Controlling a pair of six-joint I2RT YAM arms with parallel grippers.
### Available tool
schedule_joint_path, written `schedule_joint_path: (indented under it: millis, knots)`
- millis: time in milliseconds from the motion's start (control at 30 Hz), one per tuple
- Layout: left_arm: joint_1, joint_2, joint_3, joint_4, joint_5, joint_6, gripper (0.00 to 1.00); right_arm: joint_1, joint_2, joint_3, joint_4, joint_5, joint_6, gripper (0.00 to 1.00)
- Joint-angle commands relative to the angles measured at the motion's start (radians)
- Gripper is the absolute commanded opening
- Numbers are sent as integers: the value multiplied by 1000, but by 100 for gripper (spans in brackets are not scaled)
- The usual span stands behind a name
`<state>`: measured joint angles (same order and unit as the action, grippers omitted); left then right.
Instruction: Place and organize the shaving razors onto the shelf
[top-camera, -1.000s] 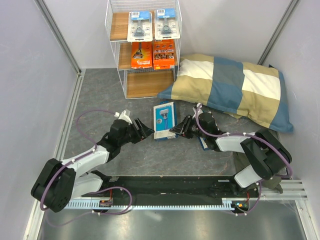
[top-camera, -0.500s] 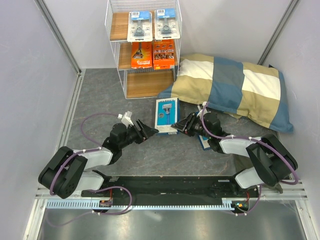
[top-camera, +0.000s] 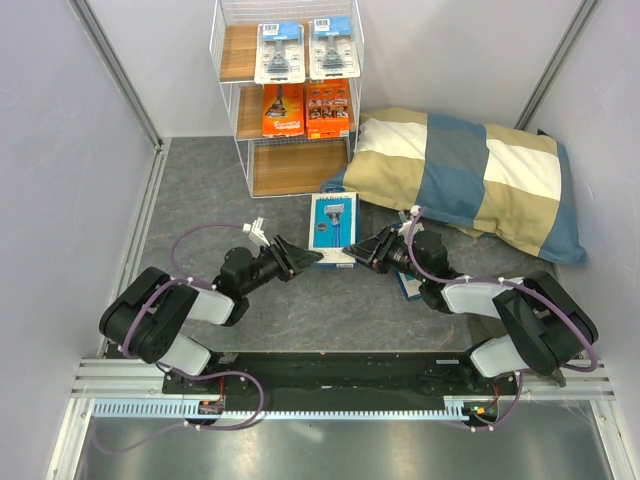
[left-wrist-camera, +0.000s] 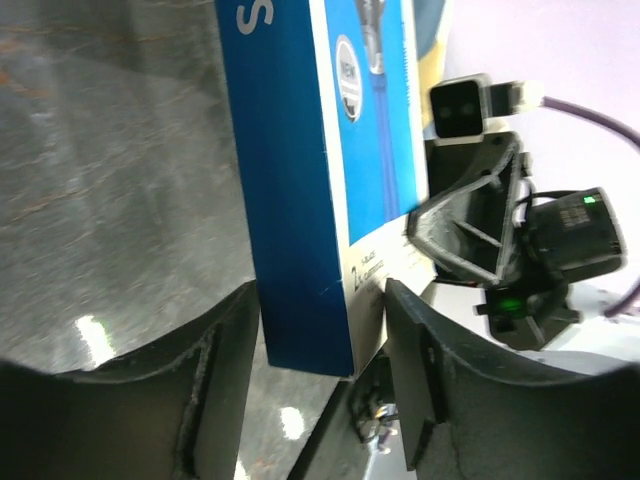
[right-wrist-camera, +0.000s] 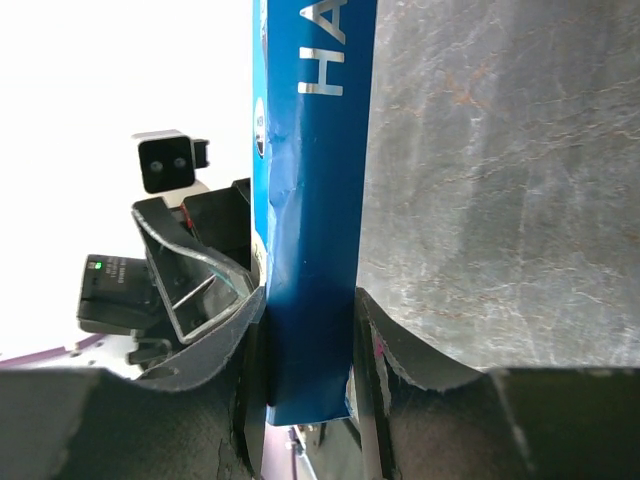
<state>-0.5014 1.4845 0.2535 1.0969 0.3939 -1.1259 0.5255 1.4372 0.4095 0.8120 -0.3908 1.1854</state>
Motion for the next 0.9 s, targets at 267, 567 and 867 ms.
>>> schedule_joint_path:
  millis: [267,567,867]
  knots:
    - [-16,42,1,228,46,-81,18,1,-41,-23,213,-14,46,20]
    - [-8,-4,-7,135,26,-66,4,-1,-23,-32,257,-39,46,44]
    - [40,-75,-13,61,68,-46,2,-9,-6,-35,268,-46,42,73]
